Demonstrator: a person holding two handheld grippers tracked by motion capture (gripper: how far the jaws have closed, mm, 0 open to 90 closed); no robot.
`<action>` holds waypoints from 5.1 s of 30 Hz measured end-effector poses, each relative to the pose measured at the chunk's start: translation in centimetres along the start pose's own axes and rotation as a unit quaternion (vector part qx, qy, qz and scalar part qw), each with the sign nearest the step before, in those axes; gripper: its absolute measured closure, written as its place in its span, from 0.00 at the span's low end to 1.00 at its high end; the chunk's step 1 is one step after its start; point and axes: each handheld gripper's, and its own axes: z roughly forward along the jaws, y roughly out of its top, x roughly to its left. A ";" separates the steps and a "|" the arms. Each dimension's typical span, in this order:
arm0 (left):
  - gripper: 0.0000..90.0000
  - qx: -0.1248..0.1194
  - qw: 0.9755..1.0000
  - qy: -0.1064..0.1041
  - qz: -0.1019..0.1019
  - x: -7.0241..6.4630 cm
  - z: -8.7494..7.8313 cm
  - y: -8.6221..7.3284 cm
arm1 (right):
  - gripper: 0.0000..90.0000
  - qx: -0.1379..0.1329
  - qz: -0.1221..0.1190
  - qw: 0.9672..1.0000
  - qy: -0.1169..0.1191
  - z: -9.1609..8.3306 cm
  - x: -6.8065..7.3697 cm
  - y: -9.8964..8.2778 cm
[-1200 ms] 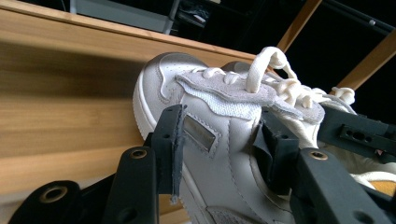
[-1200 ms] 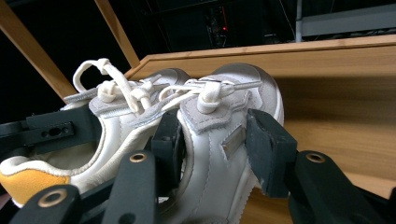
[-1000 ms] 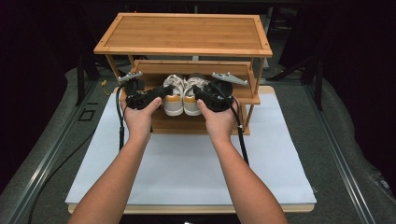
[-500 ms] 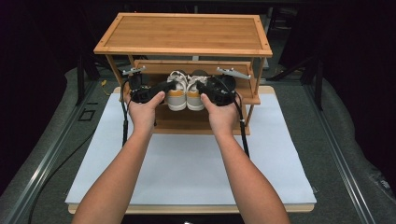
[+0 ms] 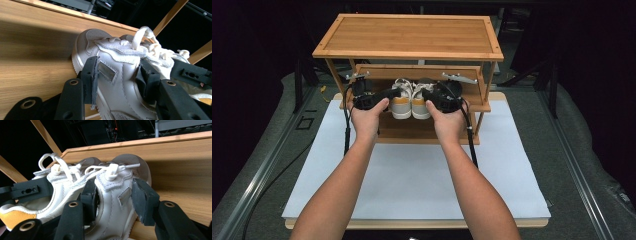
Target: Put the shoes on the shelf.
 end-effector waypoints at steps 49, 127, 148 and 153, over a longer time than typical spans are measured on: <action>0.48 0.028 1.000 -0.004 0.005 0.6 0.6 1.1 | 0.60 -0.011 0.013 1.000 0.019 -0.3 -0.7 0.3; 1.00 0.029 0.998 -0.039 0.048 0.8 -3.5 -1.2 | 1.00 0.018 -0.010 0.999 0.048 -3.2 -1.7 -2.3; 1.00 0.025 0.998 -0.046 0.042 0.8 -3.3 -1.4 | 1.00 0.010 -0.018 0.999 0.044 -3.3 -1.2 -2.4; 1.00 0.029 0.998 -0.035 0.045 0.7 -2.9 -1.0 | 1.00 0.016 -0.023 0.999 0.038 -3.0 -1.1 -2.0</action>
